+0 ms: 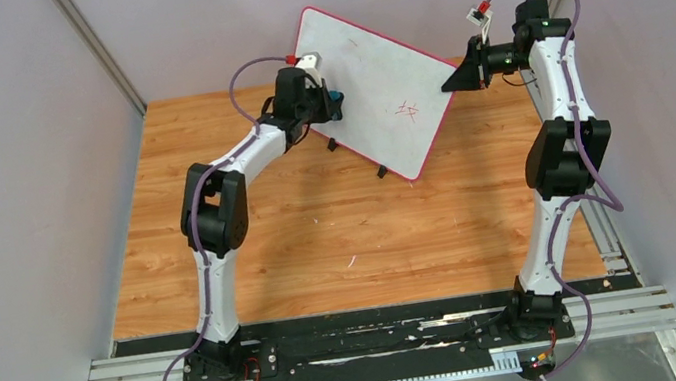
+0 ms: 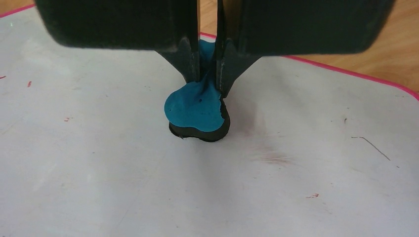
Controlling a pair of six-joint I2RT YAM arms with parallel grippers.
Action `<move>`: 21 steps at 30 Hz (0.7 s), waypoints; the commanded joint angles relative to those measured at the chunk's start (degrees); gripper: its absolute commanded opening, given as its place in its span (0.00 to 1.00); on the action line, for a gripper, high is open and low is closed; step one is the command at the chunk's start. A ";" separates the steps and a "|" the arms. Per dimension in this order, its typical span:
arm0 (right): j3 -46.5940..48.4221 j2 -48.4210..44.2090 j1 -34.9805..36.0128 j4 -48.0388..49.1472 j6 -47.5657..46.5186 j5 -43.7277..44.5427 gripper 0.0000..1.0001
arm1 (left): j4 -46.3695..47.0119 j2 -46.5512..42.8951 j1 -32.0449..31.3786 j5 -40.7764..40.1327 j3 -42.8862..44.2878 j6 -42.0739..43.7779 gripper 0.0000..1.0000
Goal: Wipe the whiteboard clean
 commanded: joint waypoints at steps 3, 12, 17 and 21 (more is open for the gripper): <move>-0.99 -0.26 2.95 -2.80 -4.32 0.73 0.01 | 0.15 0.44 -1.96 2.07 4.05 -2.02 0.00; -0.76 -0.46 2.95 -2.85 -4.13 0.84 0.01 | 0.29 1.68 -7.91 1.48 5.01 -1.09 0.00; -0.60 -0.60 2.95 -2.83 -4.04 0.84 0.01 | 2.40 1.30 -10.83 2.04 2.11 -2.45 0.00; -0.49 -0.50 2.95 -2.81 -4.05 0.75 0.00 | 3.86 0.84 -13.54 1.96 0.14 -2.55 0.00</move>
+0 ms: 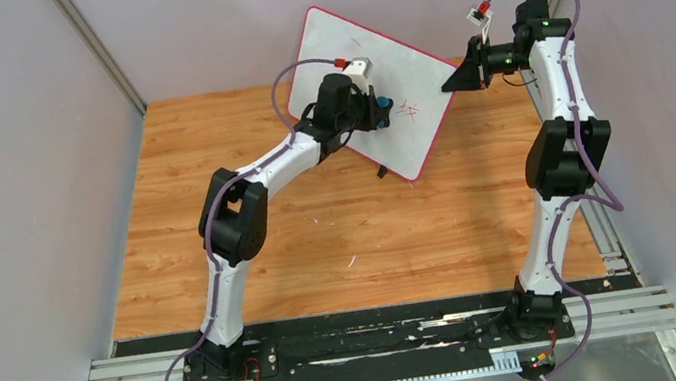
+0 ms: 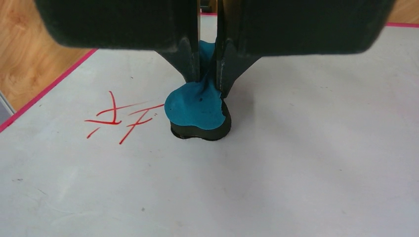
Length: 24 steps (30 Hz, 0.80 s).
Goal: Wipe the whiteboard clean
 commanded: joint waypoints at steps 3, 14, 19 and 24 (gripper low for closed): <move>-0.54 -0.49 2.99 -2.80 -4.06 0.70 0.01 | 2.81 0.39 -3.77 1.26 -2.80 -0.53 0.00; -1.43 -0.54 2.95 -2.81 -4.40 0.68 0.01 | 1.13 -2.16 -0.90 -3.25 -3.14 1.69 0.00; -1.60 -0.53 3.08 -2.77 -4.42 0.45 0.01 | -1.20 -3.59 1.87 -6.73 -2.31 4.36 0.00; -1.63 -0.50 3.04 -2.69 -4.39 0.18 0.00 | -3.63 -3.32 2.60 -10.09 -0.33 7.60 0.00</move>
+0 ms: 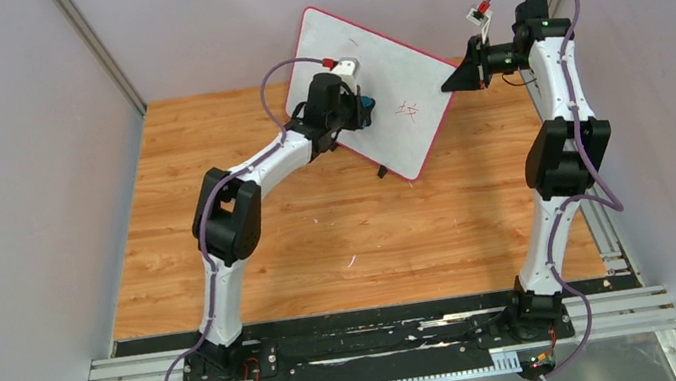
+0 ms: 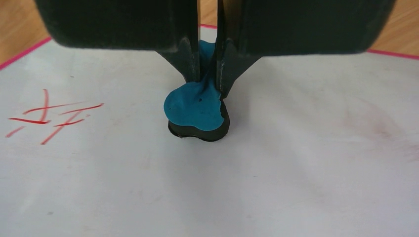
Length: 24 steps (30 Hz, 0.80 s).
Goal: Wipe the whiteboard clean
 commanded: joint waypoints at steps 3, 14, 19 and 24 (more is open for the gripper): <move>-1.60 -0.51 3.06 -2.95 -4.63 0.26 0.01 | -3.79 -1.08 1.17 -4.15 3.89 3.66 0.00; -1.86 -0.79 3.14 -2.97 -4.59 0.09 0.01 | -5.16 3.28 -4.56 -1.06 10.65 1.11 0.00; -2.09 -0.86 3.15 -2.95 -4.58 0.24 0.01 | -5.05 4.57 -8.17 -0.78 11.87 0.58 0.00; -1.65 -0.88 3.15 -2.95 -4.58 0.54 0.01 | -3.22 4.00 -10.86 0.60 10.16 -0.96 0.00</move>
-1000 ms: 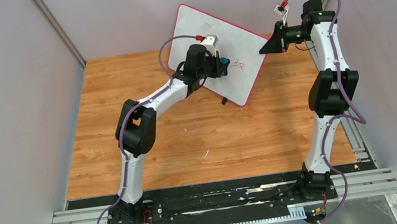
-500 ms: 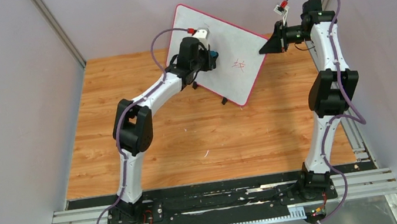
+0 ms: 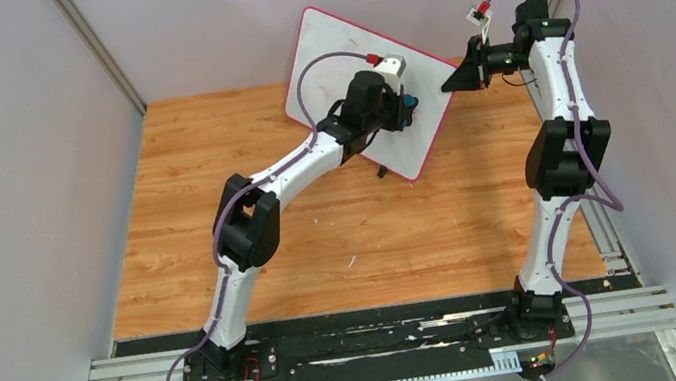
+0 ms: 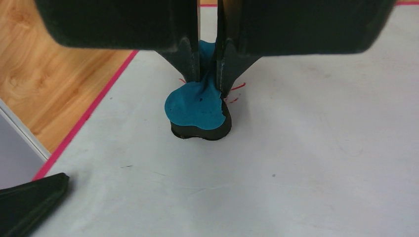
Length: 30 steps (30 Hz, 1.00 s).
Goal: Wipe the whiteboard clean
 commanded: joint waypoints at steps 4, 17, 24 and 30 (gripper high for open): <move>-1.45 -0.85 3.12 -2.98 -4.09 0.83 0.01 | 2.19 0.87 -3.99 2.77 -0.94 -1.34 0.00; -1.98 -0.88 3.12 -3.03 -4.27 0.84 0.01 | 3.81 -2.88 3.42 0.28 -7.80 -1.36 0.00; -1.89 -0.88 3.12 -3.03 -4.30 0.84 0.01 | 3.23 -3.21 9.17 0.16 -8.37 -1.70 0.00; -2.04 -0.86 3.18 -2.98 -4.28 0.75 0.01 | 2.45 -2.09 9.26 2.33 -5.78 -2.74 0.00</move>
